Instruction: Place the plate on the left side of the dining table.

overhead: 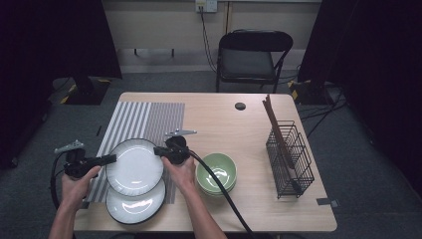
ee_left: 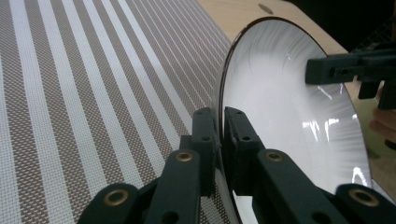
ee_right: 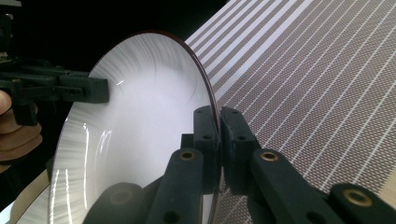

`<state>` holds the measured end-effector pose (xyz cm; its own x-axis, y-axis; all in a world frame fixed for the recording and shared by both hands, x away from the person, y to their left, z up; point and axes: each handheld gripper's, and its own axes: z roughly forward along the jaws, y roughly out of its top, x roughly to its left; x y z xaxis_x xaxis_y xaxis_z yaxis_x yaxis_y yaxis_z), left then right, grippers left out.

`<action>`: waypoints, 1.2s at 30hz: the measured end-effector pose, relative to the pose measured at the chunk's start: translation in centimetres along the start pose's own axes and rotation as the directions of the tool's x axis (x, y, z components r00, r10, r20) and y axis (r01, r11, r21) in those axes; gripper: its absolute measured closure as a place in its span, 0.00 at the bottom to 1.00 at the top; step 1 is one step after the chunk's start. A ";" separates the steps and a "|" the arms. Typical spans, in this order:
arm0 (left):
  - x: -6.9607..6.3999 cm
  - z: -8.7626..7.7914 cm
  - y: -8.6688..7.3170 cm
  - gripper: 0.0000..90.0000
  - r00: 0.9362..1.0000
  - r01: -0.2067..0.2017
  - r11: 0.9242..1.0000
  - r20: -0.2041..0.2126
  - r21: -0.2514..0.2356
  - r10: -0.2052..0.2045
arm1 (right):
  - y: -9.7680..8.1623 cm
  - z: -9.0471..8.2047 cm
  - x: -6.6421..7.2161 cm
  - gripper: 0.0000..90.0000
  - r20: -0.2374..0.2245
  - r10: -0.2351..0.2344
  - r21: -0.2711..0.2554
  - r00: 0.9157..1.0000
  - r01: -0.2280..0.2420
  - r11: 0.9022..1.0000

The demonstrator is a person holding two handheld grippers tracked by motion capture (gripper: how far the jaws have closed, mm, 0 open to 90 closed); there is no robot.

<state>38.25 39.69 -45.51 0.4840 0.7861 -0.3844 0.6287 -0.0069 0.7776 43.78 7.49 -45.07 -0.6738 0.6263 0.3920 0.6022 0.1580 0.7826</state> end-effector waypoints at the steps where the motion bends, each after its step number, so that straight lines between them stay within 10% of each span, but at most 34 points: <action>1: 0.0 0.1 0.0 0.92 1.000 -0.001 1.000 0.002 -0.001 0.001 | 0.0 0.0 0.0 0.95 0.002 0.001 0.003 1.000 -0.001 1.000; 17: -0.4 -1.3 -0.8 0.80 0.999 0.010 1.000 -0.036 0.006 -0.010 | -0.1 0.1 -0.3 0.96 0.009 0.004 0.005 1.000 -0.004 1.000; 36: -0.7 -1.4 -0.7 0.95 0.999 0.006 0.999 -0.049 -0.048 -0.008 | 0.0 -0.3 0.0 0.96 0.026 -0.006 -0.006 1.000 0.006 1.000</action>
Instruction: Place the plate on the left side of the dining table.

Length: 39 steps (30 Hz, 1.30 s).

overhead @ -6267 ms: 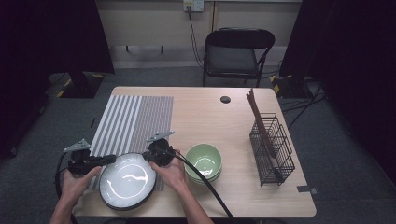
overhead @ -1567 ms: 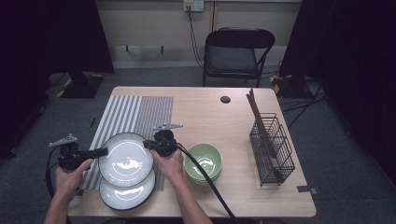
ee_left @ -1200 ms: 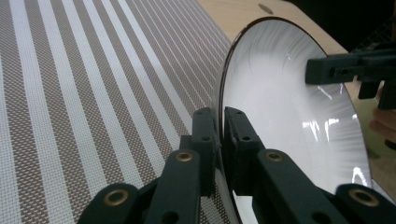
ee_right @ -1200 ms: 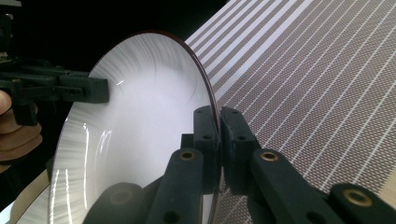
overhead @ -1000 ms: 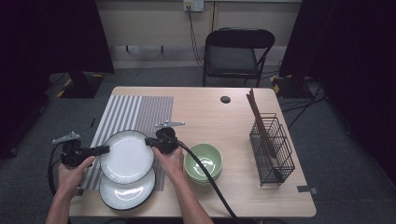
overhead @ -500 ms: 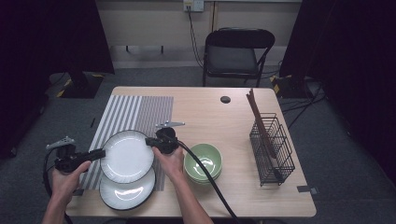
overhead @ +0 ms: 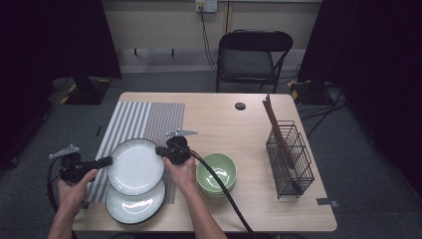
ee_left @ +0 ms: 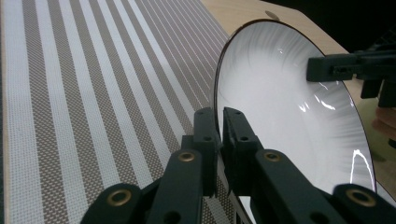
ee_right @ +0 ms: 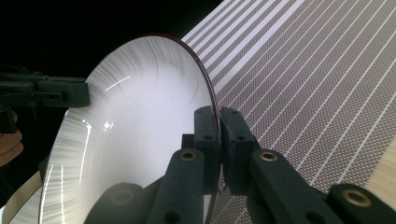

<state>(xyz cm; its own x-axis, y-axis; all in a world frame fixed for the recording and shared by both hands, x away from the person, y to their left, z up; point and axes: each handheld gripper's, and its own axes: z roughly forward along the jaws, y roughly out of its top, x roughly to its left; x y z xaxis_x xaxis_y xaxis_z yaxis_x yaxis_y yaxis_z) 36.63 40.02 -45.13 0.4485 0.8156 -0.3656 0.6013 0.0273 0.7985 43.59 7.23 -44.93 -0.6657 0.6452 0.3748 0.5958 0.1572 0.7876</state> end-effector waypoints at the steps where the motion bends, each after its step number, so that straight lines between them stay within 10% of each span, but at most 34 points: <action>1: -0.1 0.0 0.1 0.95 1.000 -0.010 1.000 -0.009 -0.008 0.010 | 0.0 -0.1 0.1 0.96 0.002 0.000 -0.001 1.000 0.000 1.000; 39: 0.1 -0.1 3.9 0.97 0.998 -0.058 0.997 -0.037 -0.044 0.056 | 3.4 -0.6 0.8 0.96 0.036 -0.041 -0.054 0.999 0.043 0.998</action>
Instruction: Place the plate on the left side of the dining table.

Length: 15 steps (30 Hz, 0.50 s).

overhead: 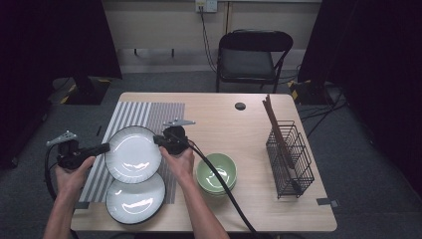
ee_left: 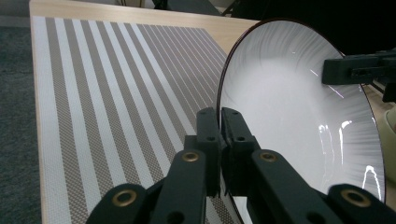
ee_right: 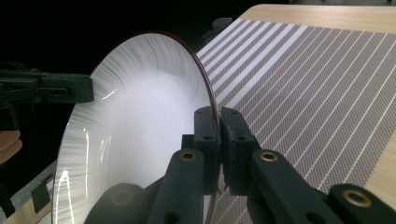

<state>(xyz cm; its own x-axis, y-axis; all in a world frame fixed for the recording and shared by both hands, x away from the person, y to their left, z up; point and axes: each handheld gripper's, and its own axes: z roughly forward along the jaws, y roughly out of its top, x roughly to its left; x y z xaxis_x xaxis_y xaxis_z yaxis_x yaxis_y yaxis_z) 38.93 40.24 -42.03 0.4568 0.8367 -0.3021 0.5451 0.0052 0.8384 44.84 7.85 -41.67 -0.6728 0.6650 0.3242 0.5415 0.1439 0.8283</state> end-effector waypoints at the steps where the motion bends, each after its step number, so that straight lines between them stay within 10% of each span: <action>1: 0.1 -0.1 0.2 0.97 1.000 -0.009 1.000 -0.004 -0.002 0.009 | 0.2 0.0 0.0 0.96 0.002 -0.003 -0.002 1.000 0.003 1.000; 15: 0.6 0.8 3.2 0.97 0.999 -0.038 0.999 -0.015 0.007 0.038 | 3.0 0.5 -0.6 0.96 0.010 -0.019 -0.008 1.000 0.019 1.000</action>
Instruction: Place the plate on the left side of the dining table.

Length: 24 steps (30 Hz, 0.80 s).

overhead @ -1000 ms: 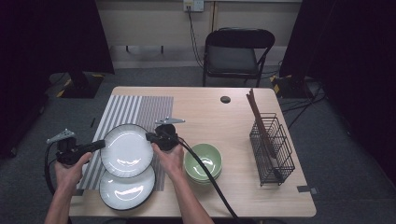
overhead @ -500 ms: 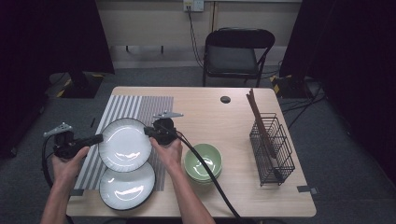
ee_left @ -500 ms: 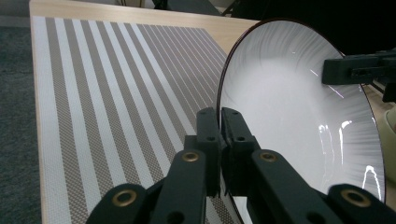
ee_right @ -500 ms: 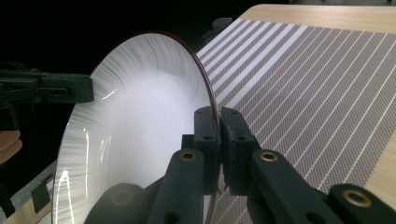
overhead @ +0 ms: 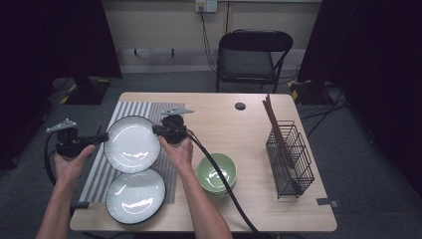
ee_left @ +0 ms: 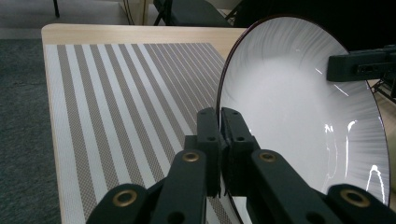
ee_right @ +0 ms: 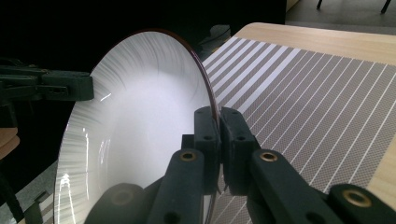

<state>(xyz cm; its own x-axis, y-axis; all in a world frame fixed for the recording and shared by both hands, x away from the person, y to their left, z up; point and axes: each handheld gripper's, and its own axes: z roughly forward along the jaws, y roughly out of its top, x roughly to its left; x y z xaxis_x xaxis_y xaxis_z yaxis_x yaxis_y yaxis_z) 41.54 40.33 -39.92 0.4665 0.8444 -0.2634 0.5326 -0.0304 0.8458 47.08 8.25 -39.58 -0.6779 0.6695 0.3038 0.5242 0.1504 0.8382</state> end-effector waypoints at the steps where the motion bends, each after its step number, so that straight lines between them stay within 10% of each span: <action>1: 0.1 0.1 0.2 0.97 1.000 -0.008 1.000 0.001 0.005 0.008 | 0.2 0.1 -0.1 0.96 0.002 -0.001 0.001 1.000 0.001 1.000; 24: 3.9 4.8 -0.3 0.98 0.998 0.060 0.997 -0.025 0.050 -0.059 | 0.4 4.6 -2.8 0.96 0.053 0.031 0.062 0.998 -0.034 0.997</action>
<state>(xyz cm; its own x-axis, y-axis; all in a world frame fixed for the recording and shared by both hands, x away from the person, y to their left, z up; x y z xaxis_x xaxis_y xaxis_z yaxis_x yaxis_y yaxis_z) 46.59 41.11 -43.41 0.4163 0.8579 -0.3010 0.5941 -0.0061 0.8043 51.52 9.75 -42.17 -0.6330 0.7115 0.3052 0.5782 0.1723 0.7975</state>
